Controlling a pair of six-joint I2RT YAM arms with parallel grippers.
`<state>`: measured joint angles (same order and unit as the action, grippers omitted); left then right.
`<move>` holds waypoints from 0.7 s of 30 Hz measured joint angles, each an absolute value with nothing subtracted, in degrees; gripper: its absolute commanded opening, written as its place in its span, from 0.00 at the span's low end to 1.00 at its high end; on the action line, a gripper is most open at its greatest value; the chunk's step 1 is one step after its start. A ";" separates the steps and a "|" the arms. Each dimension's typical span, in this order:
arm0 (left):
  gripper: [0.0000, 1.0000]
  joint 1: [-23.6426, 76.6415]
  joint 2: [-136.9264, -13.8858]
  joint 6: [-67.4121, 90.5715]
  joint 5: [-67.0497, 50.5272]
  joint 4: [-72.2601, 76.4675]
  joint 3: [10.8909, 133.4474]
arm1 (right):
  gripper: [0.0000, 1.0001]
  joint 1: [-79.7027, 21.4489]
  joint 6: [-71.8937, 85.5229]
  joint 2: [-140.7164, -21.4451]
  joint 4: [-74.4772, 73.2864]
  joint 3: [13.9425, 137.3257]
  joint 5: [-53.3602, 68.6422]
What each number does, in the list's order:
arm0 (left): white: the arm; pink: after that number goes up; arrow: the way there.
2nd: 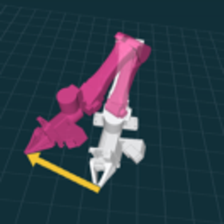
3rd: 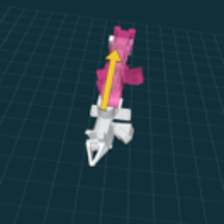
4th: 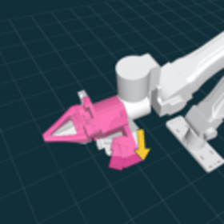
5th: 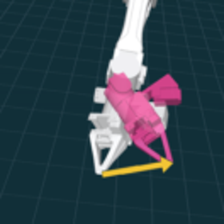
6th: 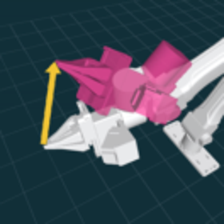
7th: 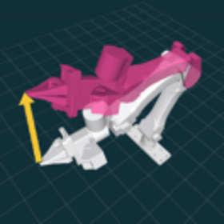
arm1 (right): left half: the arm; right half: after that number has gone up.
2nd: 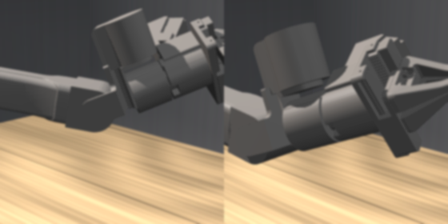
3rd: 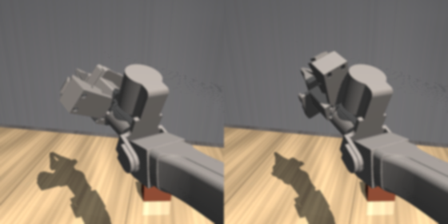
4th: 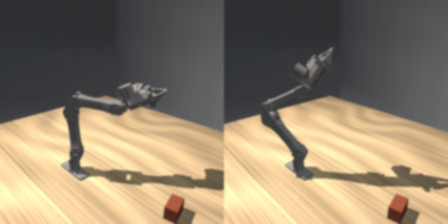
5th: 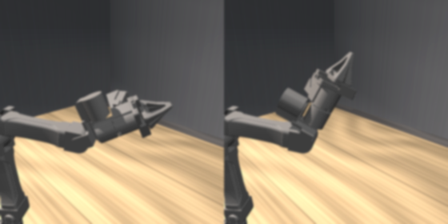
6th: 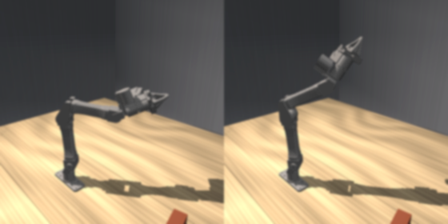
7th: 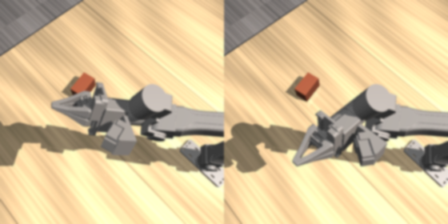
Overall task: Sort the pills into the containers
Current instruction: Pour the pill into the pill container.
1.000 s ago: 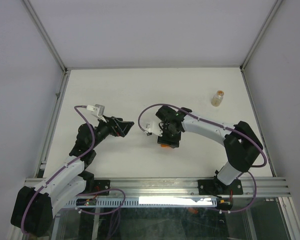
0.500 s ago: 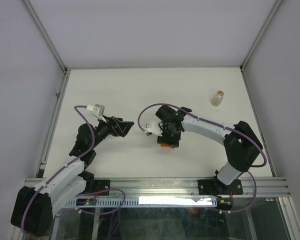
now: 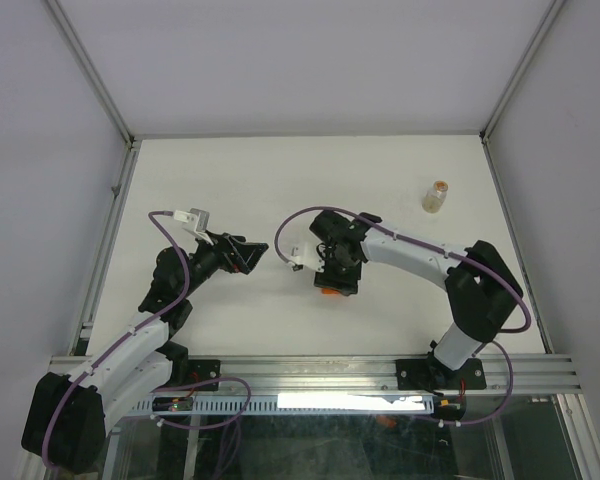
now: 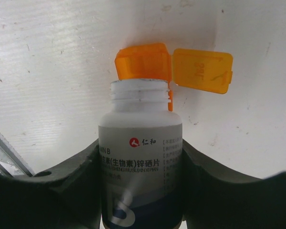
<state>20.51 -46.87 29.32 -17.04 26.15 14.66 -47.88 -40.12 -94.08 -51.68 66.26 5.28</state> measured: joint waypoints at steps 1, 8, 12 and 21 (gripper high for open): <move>0.99 20.51 -46.87 29.32 -17.04 26.15 14.66 | 0.00 -47.75 -40.03 -94.30 -52.05 66.41 5.50; 0.99 20.51 -46.87 29.32 -17.04 26.17 14.66 | 0.00 -47.68 -40.01 -94.67 -52.14 66.67 5.21; 0.99 20.51 -46.87 29.32 -17.04 26.17 14.66 | 0.00 -47.57 -40.07 -94.63 -51.83 66.67 5.02; 0.99 20.51 -46.87 29.32 -17.04 26.17 14.66 | 0.00 -46.98 -40.14 -94.52 -50.50 66.11 4.80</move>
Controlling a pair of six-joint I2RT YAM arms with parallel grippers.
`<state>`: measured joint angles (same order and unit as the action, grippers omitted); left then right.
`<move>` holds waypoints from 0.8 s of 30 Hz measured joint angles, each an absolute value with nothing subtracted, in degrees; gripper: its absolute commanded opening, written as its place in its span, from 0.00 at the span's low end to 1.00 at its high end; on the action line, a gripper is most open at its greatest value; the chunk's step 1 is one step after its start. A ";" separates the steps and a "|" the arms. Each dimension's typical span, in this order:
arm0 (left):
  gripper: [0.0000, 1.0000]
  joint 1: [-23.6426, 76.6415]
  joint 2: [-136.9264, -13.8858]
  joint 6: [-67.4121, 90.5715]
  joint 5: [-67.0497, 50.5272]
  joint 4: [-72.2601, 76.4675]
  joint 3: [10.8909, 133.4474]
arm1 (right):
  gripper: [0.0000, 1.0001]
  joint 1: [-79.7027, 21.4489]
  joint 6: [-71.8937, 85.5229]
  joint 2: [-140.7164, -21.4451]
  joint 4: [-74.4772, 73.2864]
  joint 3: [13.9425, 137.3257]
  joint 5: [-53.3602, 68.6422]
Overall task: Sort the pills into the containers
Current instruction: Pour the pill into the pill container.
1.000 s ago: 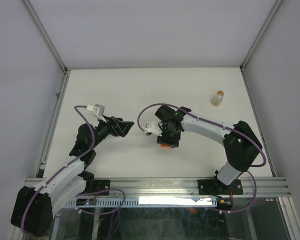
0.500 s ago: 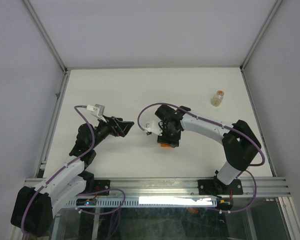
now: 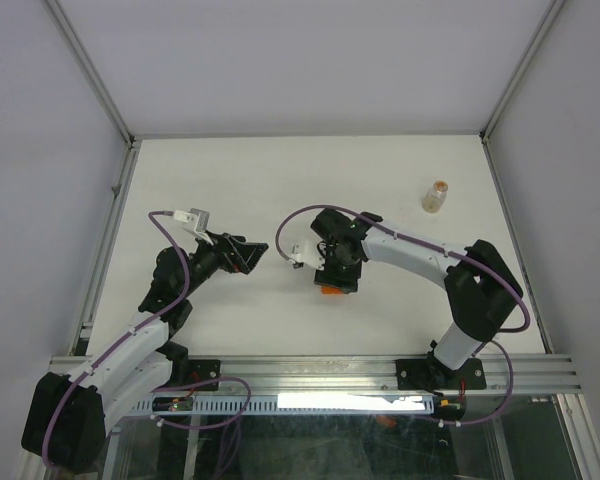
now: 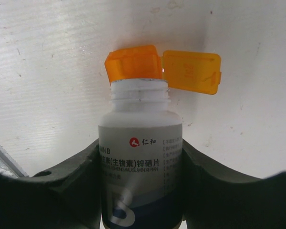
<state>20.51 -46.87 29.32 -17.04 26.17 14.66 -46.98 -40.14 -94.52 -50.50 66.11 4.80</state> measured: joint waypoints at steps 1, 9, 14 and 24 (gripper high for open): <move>0.99 20.51 -46.87 29.32 -17.04 26.15 14.66 | 0.00 -46.96 -40.12 -94.59 -50.81 66.24 5.04; 0.99 20.51 -46.87 29.32 -17.04 26.17 14.66 | 0.00 -47.79 -40.05 -94.54 -50.52 65.89 5.02; 0.99 20.51 -46.87 29.32 -17.04 26.17 14.66 | 0.00 -46.78 -39.99 -94.67 -51.42 66.02 5.52; 0.99 20.51 -46.87 29.32 -17.04 26.17 14.66 | 0.00 -47.46 -39.92 -94.52 -51.57 66.02 5.74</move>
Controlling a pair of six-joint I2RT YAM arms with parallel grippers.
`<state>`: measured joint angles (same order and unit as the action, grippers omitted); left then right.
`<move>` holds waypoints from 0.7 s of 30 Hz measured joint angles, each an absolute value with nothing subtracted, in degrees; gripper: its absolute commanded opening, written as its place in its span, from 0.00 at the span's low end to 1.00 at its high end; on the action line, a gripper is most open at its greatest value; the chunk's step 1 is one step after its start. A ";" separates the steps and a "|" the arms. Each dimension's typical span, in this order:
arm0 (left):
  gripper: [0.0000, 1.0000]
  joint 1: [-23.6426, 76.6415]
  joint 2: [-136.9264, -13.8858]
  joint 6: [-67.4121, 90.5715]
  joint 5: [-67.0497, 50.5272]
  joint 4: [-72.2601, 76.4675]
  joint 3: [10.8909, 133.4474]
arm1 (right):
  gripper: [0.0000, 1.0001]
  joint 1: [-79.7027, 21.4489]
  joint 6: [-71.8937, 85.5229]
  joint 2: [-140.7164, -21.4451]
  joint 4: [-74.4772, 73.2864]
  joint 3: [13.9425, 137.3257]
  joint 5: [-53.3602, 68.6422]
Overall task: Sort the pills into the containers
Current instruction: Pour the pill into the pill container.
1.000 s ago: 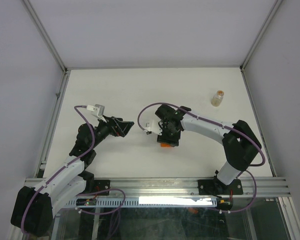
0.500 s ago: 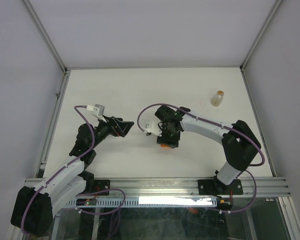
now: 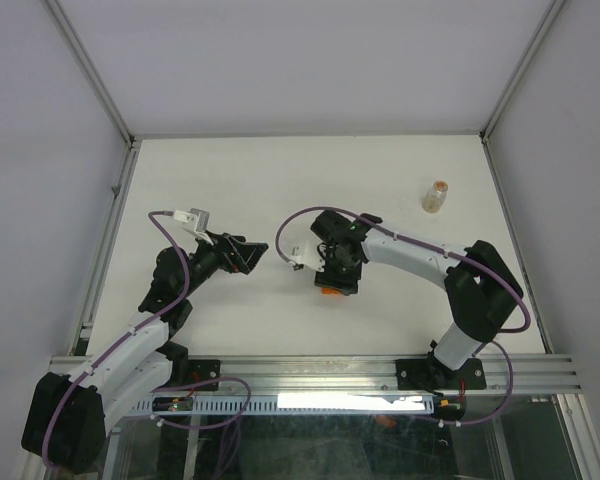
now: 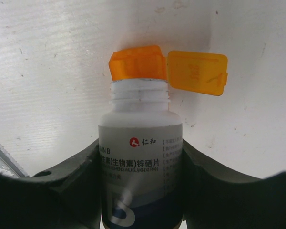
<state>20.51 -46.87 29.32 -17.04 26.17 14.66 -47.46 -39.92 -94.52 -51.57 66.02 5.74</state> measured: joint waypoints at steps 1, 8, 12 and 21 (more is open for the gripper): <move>0.99 20.51 -46.87 29.32 -17.04 26.17 14.66 | 0.00 -47.40 -39.97 -94.45 -50.94 65.73 5.34; 0.99 20.51 -46.87 29.32 -17.04 26.17 14.66 | 0.00 -47.35 -39.92 -94.32 -51.24 65.87 5.45; 0.99 20.51 -46.87 29.32 -17.04 26.17 14.66 | 0.00 -47.55 -39.97 -93.93 -50.81 65.69 5.52; 0.99 20.51 -46.87 29.32 -17.04 26.17 14.66 | 0.00 -47.37 -39.90 -93.97 -51.16 65.65 5.56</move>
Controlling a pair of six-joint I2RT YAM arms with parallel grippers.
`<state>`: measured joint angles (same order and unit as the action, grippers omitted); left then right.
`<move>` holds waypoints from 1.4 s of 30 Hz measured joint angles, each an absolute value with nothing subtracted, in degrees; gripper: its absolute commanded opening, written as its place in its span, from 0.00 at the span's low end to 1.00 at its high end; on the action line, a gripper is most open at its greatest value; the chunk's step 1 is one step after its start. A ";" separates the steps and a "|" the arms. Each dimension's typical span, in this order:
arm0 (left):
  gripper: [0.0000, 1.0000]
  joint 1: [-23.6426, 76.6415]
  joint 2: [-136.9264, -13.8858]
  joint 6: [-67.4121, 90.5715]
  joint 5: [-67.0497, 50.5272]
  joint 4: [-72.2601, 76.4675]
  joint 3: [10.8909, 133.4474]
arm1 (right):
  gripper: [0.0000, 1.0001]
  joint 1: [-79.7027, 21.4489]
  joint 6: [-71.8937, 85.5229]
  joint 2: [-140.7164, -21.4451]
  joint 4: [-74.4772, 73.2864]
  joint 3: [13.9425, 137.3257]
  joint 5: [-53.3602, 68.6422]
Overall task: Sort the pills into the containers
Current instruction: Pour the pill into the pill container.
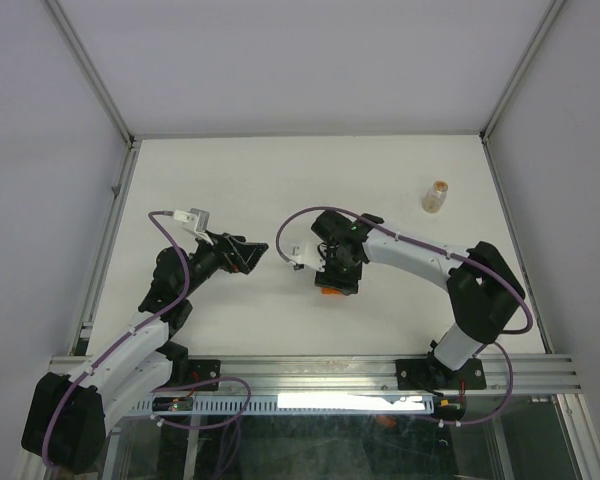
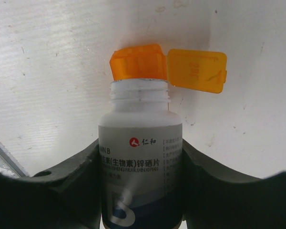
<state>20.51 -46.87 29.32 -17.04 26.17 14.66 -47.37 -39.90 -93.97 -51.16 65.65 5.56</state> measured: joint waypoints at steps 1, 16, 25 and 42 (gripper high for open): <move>0.99 20.51 -46.87 29.32 -17.04 26.17 14.66 | 0.00 -47.40 -39.92 -93.80 -50.76 65.43 5.32; 0.99 20.51 -46.89 29.32 -17.04 26.17 14.66 | 0.00 -47.18 -39.51 -93.69 -49.87 64.99 5.08; 0.99 20.51 -46.89 29.32 -17.04 26.17 14.66 | 0.00 -47.77 -39.07 -93.86 -50.39 65.28 5.30; 0.99 20.51 -46.89 29.32 -17.04 26.17 14.66 | 0.00 -47.22 -39.13 -93.86 -51.00 65.28 5.50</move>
